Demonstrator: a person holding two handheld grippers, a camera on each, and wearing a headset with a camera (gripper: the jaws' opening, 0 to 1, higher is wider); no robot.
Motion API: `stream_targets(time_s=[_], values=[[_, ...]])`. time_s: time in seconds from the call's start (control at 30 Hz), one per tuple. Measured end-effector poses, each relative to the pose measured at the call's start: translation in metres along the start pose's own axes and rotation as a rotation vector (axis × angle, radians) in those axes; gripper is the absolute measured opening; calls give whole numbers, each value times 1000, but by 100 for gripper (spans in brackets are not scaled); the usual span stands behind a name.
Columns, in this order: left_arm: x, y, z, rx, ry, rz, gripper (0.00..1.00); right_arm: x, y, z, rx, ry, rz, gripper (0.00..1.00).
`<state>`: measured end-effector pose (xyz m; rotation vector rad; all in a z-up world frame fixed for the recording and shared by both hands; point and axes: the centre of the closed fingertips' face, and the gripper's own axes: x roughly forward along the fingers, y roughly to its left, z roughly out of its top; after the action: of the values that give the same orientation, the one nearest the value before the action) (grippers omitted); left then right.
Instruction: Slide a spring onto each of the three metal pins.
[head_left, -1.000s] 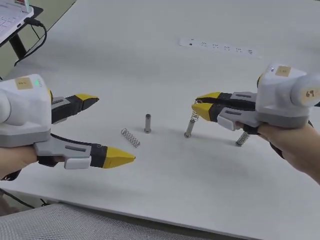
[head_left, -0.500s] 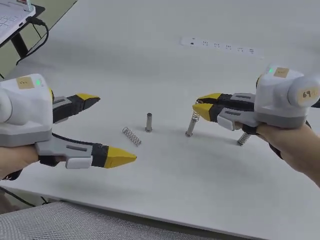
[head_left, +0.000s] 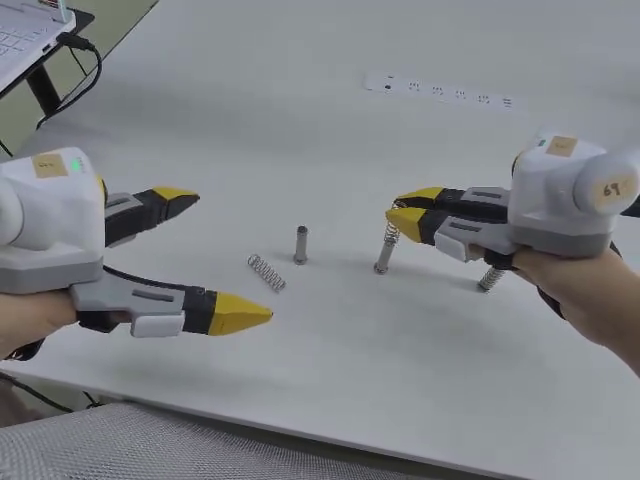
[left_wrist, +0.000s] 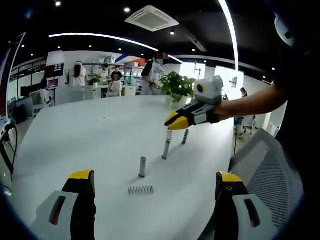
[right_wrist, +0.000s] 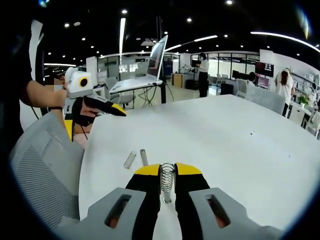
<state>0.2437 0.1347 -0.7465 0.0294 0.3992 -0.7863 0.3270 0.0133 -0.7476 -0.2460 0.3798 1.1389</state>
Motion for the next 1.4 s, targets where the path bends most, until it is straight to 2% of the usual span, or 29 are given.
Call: stream_targets(time_s=[0.6, 1.0, 1.23, 1.4], values=[[1, -2, -2, -8, 6, -5, 98, 3, -2, -8, 20, 8, -2, 7], [0, -1, -4, -8, 10, -1, 98, 9, -1, -23, 61, 24, -6, 7], [1, -1, -4, -6, 10, -1, 98, 13, 0, -38, -1, 95, -11, 7], [1, -2, -4, -6, 11, -3, 98, 15, 0, -49, -14, 134, -10, 7]])
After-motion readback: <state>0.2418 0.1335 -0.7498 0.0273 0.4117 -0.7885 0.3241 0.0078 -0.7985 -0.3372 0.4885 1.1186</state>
